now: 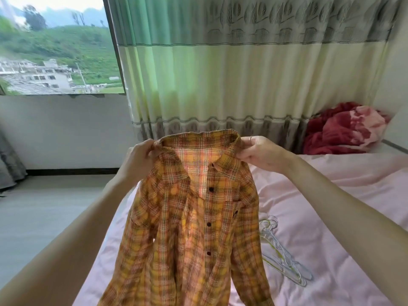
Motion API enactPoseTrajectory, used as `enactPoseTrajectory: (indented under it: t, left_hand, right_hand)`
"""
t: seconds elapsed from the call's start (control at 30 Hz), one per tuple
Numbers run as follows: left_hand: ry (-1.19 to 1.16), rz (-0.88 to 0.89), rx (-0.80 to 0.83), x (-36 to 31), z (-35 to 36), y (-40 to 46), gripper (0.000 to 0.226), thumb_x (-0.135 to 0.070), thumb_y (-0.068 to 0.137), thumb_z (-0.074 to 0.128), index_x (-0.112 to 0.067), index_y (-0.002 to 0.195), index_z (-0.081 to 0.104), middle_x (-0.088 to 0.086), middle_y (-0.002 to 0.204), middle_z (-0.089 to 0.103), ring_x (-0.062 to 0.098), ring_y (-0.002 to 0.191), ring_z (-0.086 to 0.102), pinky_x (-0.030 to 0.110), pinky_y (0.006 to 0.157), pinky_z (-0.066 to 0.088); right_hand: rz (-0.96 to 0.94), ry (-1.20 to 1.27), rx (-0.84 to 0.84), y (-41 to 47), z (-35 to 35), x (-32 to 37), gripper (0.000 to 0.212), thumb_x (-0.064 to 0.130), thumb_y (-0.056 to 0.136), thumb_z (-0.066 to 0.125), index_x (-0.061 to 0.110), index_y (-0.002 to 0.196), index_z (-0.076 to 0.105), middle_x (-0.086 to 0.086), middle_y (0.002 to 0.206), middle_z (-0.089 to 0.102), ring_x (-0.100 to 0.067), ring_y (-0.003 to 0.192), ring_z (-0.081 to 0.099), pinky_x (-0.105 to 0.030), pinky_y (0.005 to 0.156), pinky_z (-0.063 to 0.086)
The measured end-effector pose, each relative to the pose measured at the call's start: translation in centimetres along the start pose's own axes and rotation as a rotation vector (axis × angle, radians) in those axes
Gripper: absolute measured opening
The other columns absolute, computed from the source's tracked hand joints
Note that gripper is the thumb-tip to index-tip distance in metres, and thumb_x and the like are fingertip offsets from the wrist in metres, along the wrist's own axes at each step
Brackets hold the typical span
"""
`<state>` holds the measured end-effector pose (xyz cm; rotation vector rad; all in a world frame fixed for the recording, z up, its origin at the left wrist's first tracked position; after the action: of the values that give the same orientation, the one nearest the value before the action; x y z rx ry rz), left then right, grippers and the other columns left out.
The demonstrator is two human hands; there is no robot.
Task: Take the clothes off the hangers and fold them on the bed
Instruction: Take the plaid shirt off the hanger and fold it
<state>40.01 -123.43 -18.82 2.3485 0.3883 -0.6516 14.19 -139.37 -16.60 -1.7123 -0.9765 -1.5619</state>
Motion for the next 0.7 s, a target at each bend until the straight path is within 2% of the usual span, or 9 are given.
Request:
enactPoseTrajectory:
  t: [0.1,0.17,0.23,0.3,0.4,0.47,0.53,0.6,0.7]
  left_hand:
    - [-0.039,0.031,-0.018,-0.7,-0.1,0.5,0.029,-0.015,0.098,0.044,-0.019,0.069,0.039,-0.002,0.065,0.045,0.022,0.066,0.04,0.035,0.055,0.031]
    - [-0.068,0.034,-0.023,-1.3,-0.2,0.8,0.027,-0.016,0.099,0.043,-0.019,0.072,0.04,-0.004,0.066,0.045,0.019,0.068,0.039,0.033,0.055,0.03]
    - [-0.134,0.001,-0.033,-1.9,-0.4,1.2,0.023,-0.018,0.099,0.043,-0.018,0.076,0.044,-0.004,0.069,0.048,0.014,0.063,0.042,0.026,0.054,0.031]
    - [-0.182,-0.029,-0.066,-2.8,-1.0,2.0,0.024,-0.02,0.1,0.043,-0.016,0.076,0.046,0.003,0.07,0.05,0.015,0.061,0.042,0.022,0.051,0.032]
    - [-0.273,-0.015,-0.149,-5.1,-2.4,3.9,0.024,-0.022,0.1,0.043,-0.002,0.094,0.054,0.02,0.084,0.056,0.009,0.059,0.05,0.014,0.047,0.04]
    - [-0.269,0.045,-0.218,-6.6,-3.9,5.5,0.023,-0.028,0.099,0.045,-0.009,0.094,0.056,0.015,0.081,0.059,0.0,0.05,0.049,0.016,0.05,0.045]
    - [-0.219,0.099,-0.298,-7.8,-5.3,6.8,0.022,-0.042,0.097,0.045,-0.028,0.083,0.056,-0.007,0.066,0.06,0.0,0.049,0.052,0.03,0.057,0.053]
    - [-0.11,0.106,-0.36,-9.0,-6.5,7.7,0.028,-0.051,0.096,0.04,-0.032,0.081,0.053,-0.012,0.056,0.054,0.007,0.053,0.057,0.029,0.055,0.049]
    - [0.08,0.094,-0.392,-10.1,-7.2,7.5,0.036,-0.05,0.098,0.031,-0.021,0.096,0.053,-0.007,0.062,0.054,0.02,0.06,0.059,0.027,0.051,0.036]
  right_hand:
    - [-0.094,-0.328,-0.263,0.7,0.3,-0.1,0.021,-0.004,0.083,0.064,0.001,0.104,0.065,-0.016,0.099,0.07,-0.02,0.088,0.067,-0.027,0.081,0.056]
    - [-0.157,-0.388,-0.347,0.8,0.4,0.1,0.01,0.005,0.084,0.068,0.01,0.092,0.065,-0.009,0.083,0.07,-0.017,0.072,0.067,-0.028,0.071,0.054]
    - [-0.221,-0.494,-0.405,0.8,0.4,0.9,0.003,0.016,0.087,0.066,0.016,0.09,0.063,-0.003,0.081,0.069,-0.018,0.074,0.066,-0.03,0.074,0.052]
    - [-0.295,-0.622,-0.456,1.1,0.4,2.3,0.014,0.024,0.091,0.06,0.012,0.097,0.063,-0.007,0.092,0.068,-0.021,0.088,0.064,-0.033,0.083,0.05]
    - [-0.422,-0.658,-0.581,1.8,0.6,5.8,0.025,0.03,0.095,0.052,0.007,0.099,0.057,-0.006,0.09,0.064,-0.02,0.084,0.059,-0.026,0.075,0.046]
    - [-0.501,-0.561,-0.66,2.2,0.4,8.6,0.03,0.03,0.097,0.048,0.001,0.103,0.054,-0.009,0.089,0.061,-0.018,0.081,0.057,-0.025,0.068,0.045]
    - [-0.584,-0.539,-0.7,2.3,0.2,10.8,0.025,0.032,0.098,0.046,0.008,0.097,0.053,-0.005,0.08,0.058,-0.015,0.07,0.054,-0.022,0.059,0.044]
    - [-0.64,-0.725,-0.767,2.1,-0.1,12.5,0.025,0.039,0.098,0.042,0.016,0.093,0.049,0.002,0.068,0.053,-0.013,0.057,0.049,-0.026,0.055,0.042]
    - [-0.606,-1.162,-0.901,1.6,-0.1,14.0,0.05,0.051,0.097,0.035,0.009,0.116,0.052,0.006,0.054,0.045,-0.011,0.047,0.045,-0.026,0.046,0.035]
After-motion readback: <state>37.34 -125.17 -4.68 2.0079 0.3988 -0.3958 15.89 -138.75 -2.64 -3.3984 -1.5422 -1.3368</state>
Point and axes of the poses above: each hand's wrist, its own y-axis towards the middle knuckle, its own z-axis out of the palm, x = y × z, the point moved 1 cm from there along y, towards the middle knuckle
